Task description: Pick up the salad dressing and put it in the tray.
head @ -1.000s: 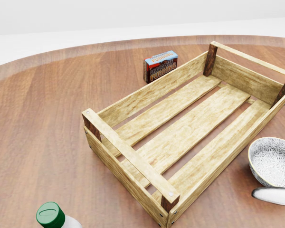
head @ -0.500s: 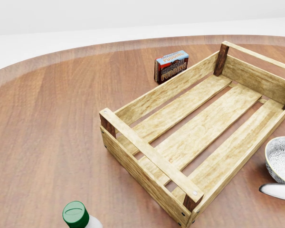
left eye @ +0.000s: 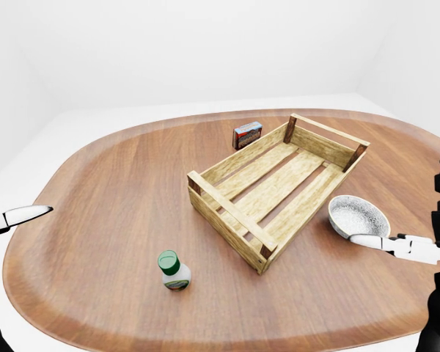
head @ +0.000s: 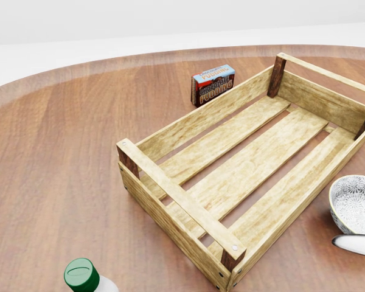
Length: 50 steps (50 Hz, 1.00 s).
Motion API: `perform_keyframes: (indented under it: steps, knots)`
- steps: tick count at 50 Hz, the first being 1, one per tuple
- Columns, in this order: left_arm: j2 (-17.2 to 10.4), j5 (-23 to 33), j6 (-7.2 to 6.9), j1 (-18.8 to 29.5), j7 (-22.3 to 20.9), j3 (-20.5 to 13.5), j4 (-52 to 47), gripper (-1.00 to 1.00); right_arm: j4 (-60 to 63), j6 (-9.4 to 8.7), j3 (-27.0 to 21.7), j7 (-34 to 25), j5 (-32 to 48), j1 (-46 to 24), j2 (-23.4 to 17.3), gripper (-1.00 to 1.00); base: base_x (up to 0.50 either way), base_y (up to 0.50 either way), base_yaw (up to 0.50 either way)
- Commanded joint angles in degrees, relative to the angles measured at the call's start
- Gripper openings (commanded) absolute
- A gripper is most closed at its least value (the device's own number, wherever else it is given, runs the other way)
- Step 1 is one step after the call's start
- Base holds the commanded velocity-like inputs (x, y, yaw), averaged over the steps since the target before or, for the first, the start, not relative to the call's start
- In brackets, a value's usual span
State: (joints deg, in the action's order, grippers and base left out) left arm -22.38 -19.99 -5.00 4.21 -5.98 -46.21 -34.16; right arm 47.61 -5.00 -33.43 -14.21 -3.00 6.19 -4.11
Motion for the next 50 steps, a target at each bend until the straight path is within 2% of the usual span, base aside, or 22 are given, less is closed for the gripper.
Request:
perform_keyframes:
  steps: [1,9,15,21,25,31,36,43,50]
  knots:
    - [-0.03,-0.05,0.00,-0.03,-0.08,-0.07,0.23,1.00,-0.20,0.00,0.12,-0.02,0.22,0.06,0.06,1.00,0.00,0.00,0.00]
    - [0.02,-0.09,0.00,-0.11,-0.10,0.05,0.45,1.00,1.08,0.00,-1.97,-1.41,-3.40,0.57,0.42,1.00,0.35,-0.04,0.00]
    - [0.11,-0.06,0.00,-0.16,-0.15,0.08,0.32,1.00,-0.98,0.00,1.24,-0.21,1.79,0.92,0.56,1.00,0.25,-0.03,0.00]
    - [0.14,-0.04,0.00,-0.20,-0.22,0.02,0.34,1.00,0.20,0.00,1.27,0.40,-1.05,-0.11,0.75,1.00,0.00,0.00,0.00]
    - [0.13,-0.09,0.00,-0.13,-0.14,0.12,0.10,1.00,-0.95,0.00,3.89,2.58,0.15,-1.83,-0.03,1.00,0.00,0.00,0.00]
    - [-0.04,-0.29,0.00,-0.04,-0.13,-0.07,0.33,1.00,-3.71,0.00,10.92,5.64,4.77,-6.32,-2.12,1.00,0.00,0.00,0.00]
    - [-0.02,-0.29,0.00,-0.02,-0.01,0.13,0.29,1.00,-4.16,0.00,15.15,5.70,6.07,-10.53,-4.03,1.00,0.00,0.00,0.00]
    - [-0.09,-0.46,0.00,0.01,0.05,-0.01,0.25,1.00,-5.87,0.00,21.51,5.53,8.70,-14.62,-4.03,1.00,0.00,0.00,0.00]
    - [-0.06,-0.57,0.00,-0.03,0.07,-0.06,0.07,1.00,-7.21,0.00,25.74,4.77,10.69,-17.73,-3.03,1.00,0.00,0.00,0.00]
